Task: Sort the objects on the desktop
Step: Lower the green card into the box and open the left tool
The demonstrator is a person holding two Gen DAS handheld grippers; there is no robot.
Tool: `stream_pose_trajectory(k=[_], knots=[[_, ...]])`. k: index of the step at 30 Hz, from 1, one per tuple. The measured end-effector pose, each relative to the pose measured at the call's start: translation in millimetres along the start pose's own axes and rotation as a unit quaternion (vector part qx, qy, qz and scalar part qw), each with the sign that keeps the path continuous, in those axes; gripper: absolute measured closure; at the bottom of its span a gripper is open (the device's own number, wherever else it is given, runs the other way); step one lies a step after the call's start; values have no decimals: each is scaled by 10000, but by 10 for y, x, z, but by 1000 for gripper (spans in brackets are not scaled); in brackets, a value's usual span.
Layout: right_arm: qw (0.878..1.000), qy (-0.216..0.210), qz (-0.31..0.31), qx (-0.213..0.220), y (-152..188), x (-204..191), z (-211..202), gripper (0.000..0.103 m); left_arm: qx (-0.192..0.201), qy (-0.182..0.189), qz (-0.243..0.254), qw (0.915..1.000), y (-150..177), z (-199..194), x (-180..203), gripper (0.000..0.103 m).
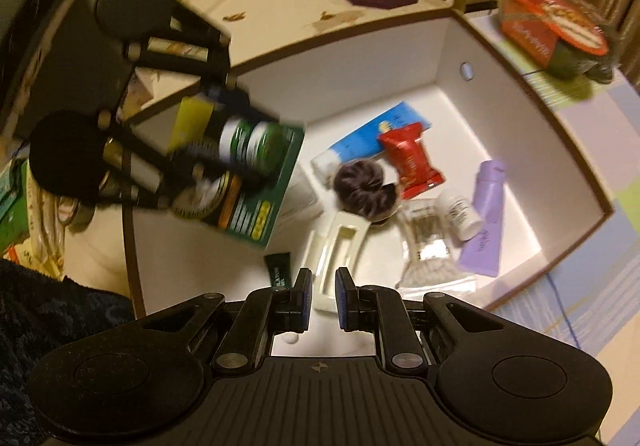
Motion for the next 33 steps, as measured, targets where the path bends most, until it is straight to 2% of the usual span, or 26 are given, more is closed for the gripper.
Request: stream_pose_trajectory(k=[5, 10, 13, 18, 23, 27, 33], knots=[[9996, 78, 147, 206, 8, 48, -150, 87, 144, 380, 388, 9984, -101, 50, 252, 75], [9993, 119, 265, 233, 63, 89, -214, 87, 175, 792, 562, 9951, -163, 82, 497, 74], [9994, 97, 257, 210, 102, 85, -229, 87, 223, 946, 578, 9936, -178, 56, 570, 57], [9998, 61, 153, 126, 160, 71, -221, 87, 185, 1091, 350, 9932, -206, 11, 539, 50], [10000, -30, 16, 31, 209, 41, -229, 87, -33, 932, 77, 9956, -147, -38, 456, 47], [9999, -35, -104, -42, 234, 8, -214, 87, -194, 800, -199, 9964, -98, -88, 373, 41], [9997, -49, -220, -72, 259, -59, -204, 87, -353, 535, -800, 9947, -59, -162, 240, 37]])
Point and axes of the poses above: each gripper's, at about its wrist camera, not at the fingertips, and z roughly the way its jaws point, x to its right, y to its underside, the point moved 4 cm from there along z, roughly the way its jaws point, and after that the axes turned 7 degrees about -y, right-handed, at the moved point
